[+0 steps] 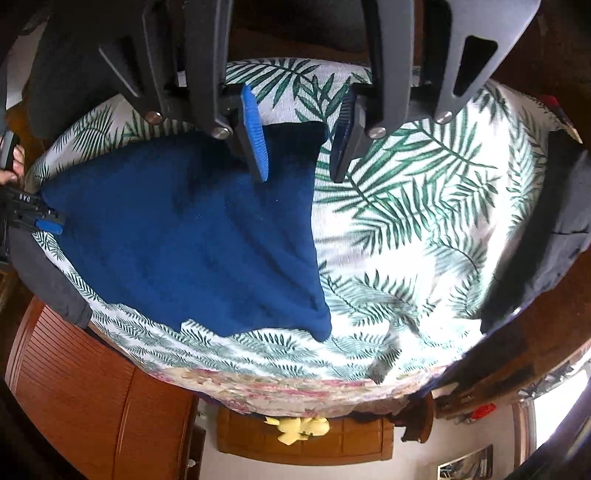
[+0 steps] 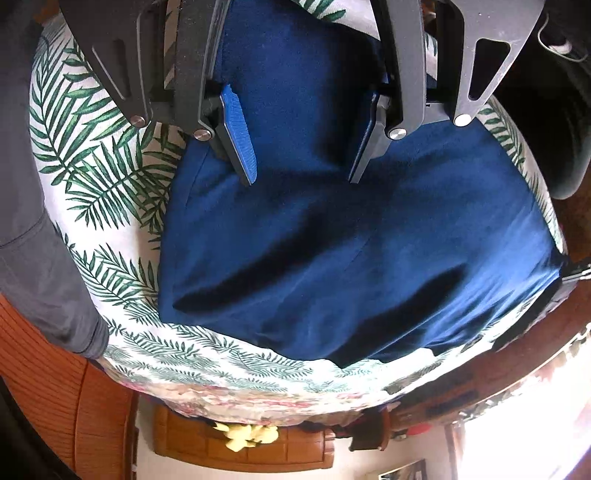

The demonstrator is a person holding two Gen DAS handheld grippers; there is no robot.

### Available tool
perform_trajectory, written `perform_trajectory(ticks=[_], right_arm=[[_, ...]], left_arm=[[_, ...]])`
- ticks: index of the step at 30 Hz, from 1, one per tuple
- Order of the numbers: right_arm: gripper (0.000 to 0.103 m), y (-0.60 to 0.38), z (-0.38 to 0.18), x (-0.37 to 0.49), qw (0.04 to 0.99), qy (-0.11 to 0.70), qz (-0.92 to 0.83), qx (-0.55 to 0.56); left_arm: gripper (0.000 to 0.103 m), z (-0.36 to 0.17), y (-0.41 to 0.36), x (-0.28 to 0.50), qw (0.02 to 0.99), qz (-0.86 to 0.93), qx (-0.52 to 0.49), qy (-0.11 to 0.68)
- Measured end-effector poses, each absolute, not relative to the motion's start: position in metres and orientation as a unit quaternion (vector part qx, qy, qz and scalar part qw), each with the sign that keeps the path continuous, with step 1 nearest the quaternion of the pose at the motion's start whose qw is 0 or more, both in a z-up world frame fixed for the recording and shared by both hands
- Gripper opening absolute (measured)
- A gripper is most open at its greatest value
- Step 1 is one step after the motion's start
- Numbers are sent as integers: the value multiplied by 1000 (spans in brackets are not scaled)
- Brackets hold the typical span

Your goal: Fold large clothes

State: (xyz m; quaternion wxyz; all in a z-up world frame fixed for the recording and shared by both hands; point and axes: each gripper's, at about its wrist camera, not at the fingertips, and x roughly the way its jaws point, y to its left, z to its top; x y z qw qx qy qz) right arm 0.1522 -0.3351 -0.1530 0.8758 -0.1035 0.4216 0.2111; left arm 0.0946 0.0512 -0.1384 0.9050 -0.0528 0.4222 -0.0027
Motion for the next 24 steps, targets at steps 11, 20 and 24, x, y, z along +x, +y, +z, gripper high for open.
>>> perform_trajectory(ticks=[11, 20, 24], right_arm=[[50, -328, -153, 153, 880, 431, 172, -101], [51, -323, -154, 152, 879, 432, 164, -118], [51, -323, -155, 151, 882, 427, 163, -117]], left_arm=[[37, -157, 62, 96, 901, -36, -80, 425], [37, -157, 54, 82, 903, -38, -83, 420], [37, -162, 52, 83, 901, -34, -87, 424]])
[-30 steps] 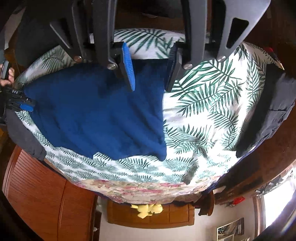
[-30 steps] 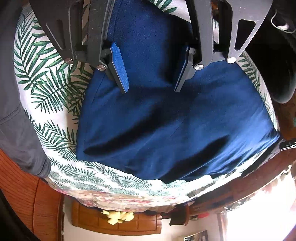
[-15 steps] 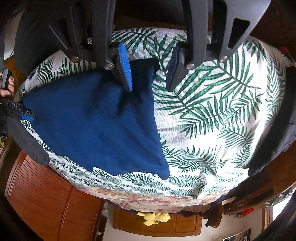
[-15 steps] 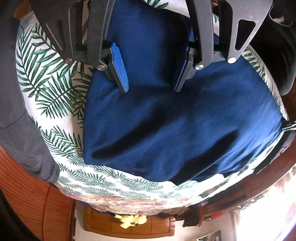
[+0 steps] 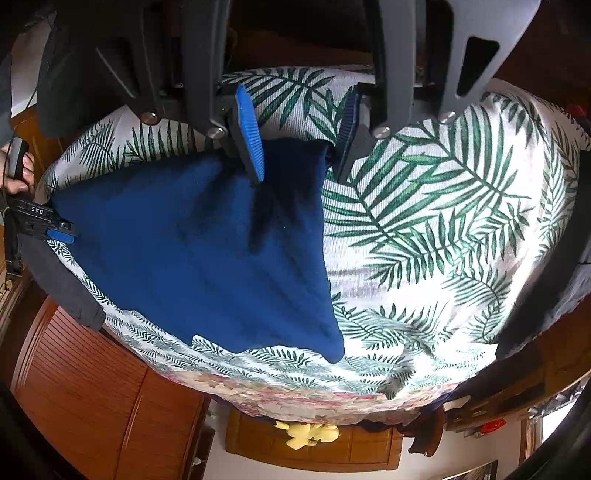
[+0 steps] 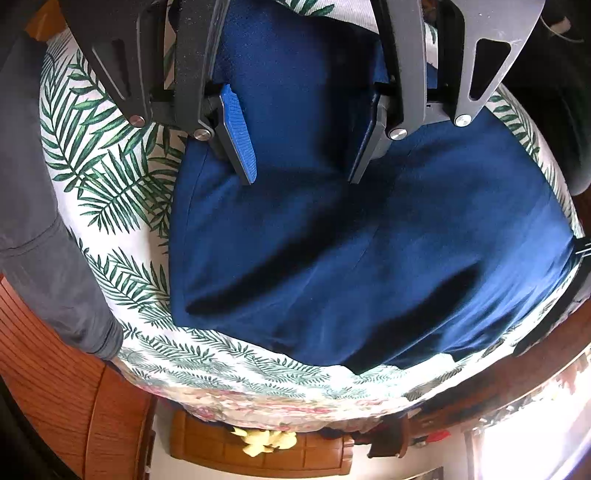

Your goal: Fold large clothes

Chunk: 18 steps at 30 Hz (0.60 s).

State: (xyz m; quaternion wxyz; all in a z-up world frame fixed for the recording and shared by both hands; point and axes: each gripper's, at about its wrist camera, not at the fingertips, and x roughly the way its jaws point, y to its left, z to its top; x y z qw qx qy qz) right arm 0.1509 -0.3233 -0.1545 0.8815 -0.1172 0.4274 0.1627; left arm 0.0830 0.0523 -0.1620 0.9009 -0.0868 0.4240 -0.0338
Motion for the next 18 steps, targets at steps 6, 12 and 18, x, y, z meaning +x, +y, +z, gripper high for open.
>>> perform_trajectory(ticks=[6, 12, 18], right_arm=[[51, -323, -155, 150, 883, 425, 160, -120], [51, -322, -155, 151, 882, 427, 160, -122], [51, -323, -156, 150, 884, 421, 164, -121]], left_arm=[[37, -167, 56, 84, 899, -35, -106, 423], [38, -169, 58, 85, 898, -29, -120, 423], [32, -167, 56, 84, 899, -24, -126, 418]])
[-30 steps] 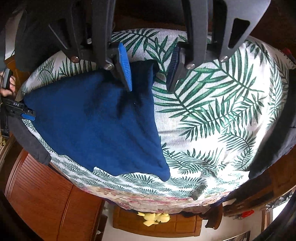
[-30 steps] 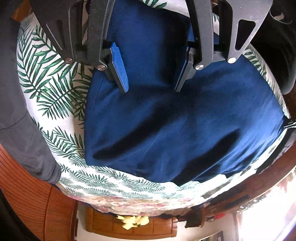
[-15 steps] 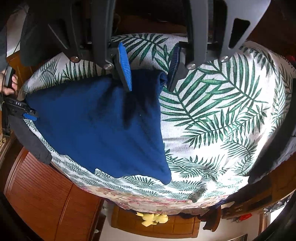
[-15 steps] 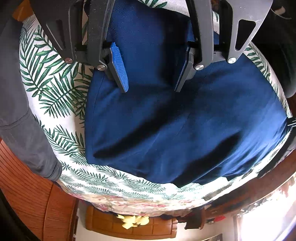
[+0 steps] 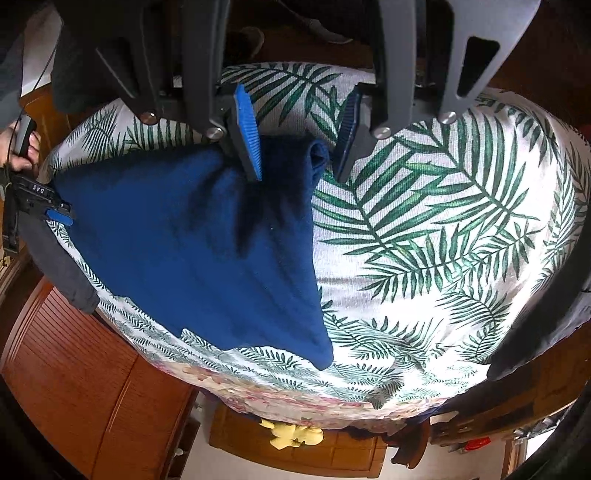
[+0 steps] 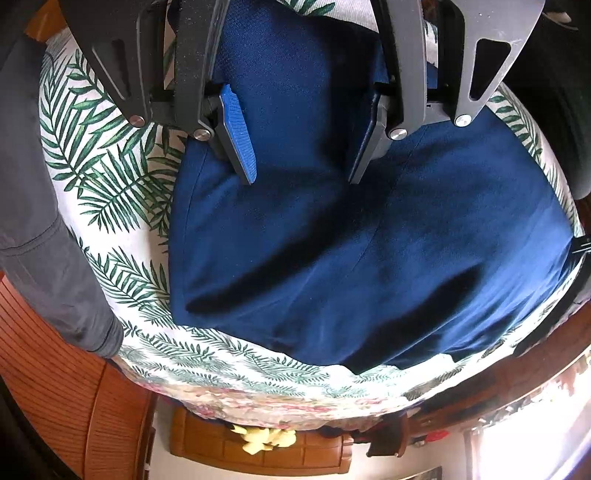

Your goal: Fold large clothes

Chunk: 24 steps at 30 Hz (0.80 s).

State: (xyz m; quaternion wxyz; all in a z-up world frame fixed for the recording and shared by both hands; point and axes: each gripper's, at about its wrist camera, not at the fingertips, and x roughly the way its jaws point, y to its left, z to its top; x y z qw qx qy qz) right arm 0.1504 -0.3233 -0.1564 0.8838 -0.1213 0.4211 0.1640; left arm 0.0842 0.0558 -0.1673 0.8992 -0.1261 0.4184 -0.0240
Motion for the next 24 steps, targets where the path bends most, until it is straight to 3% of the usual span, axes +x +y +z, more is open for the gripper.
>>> perform_trajectory(ticks=[3, 17, 24], right_arm=[[51, -324, -157, 149, 887, 414, 167, -121], [49, -341, -142, 138, 900, 389, 182, -80], [49, -373, -110, 103, 915, 358, 161, -89]], left_arm=[[8, -153, 52, 84, 908, -38, -134, 395], [4, -8, -77, 149, 948, -162, -31, 272], [3, 7, -193, 187, 923, -268, -12, 276]])
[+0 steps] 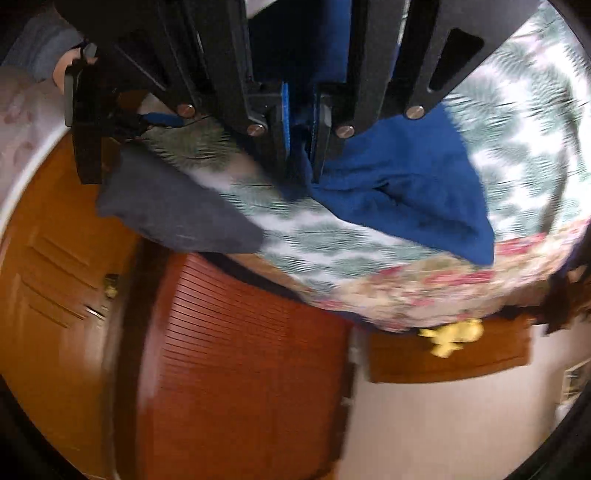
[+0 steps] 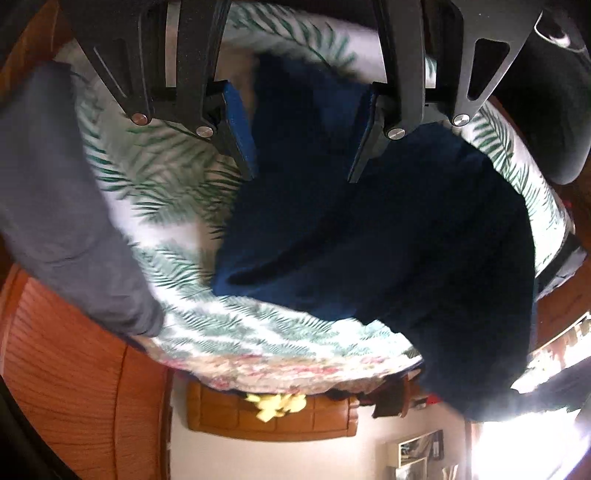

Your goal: Fold large clothes

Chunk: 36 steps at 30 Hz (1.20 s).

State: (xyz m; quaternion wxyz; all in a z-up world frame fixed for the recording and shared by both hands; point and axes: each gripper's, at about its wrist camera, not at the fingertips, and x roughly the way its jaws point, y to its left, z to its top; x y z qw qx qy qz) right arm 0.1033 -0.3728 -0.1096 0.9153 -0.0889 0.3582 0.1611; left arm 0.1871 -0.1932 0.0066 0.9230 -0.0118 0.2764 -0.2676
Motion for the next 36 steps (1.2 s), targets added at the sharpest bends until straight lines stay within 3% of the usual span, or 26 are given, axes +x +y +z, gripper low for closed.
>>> perform_trajectory(ticks=[6, 13, 26, 36], right_arm=[[49, -409, -94, 82, 922, 353, 133, -89], [49, -427, -93, 71, 920, 362, 120, -92], [49, -396, -63, 78, 932, 322, 144, -82], [49, -361, -69, 111, 925, 329, 178, -66]], left_arm=[[5, -16, -271, 191, 892, -329, 6, 311], [8, -39, -283, 197, 879, -323, 10, 350], [15, -4, -220, 157, 908, -293, 33, 298], [20, -35, -164, 172, 915, -247, 26, 319]])
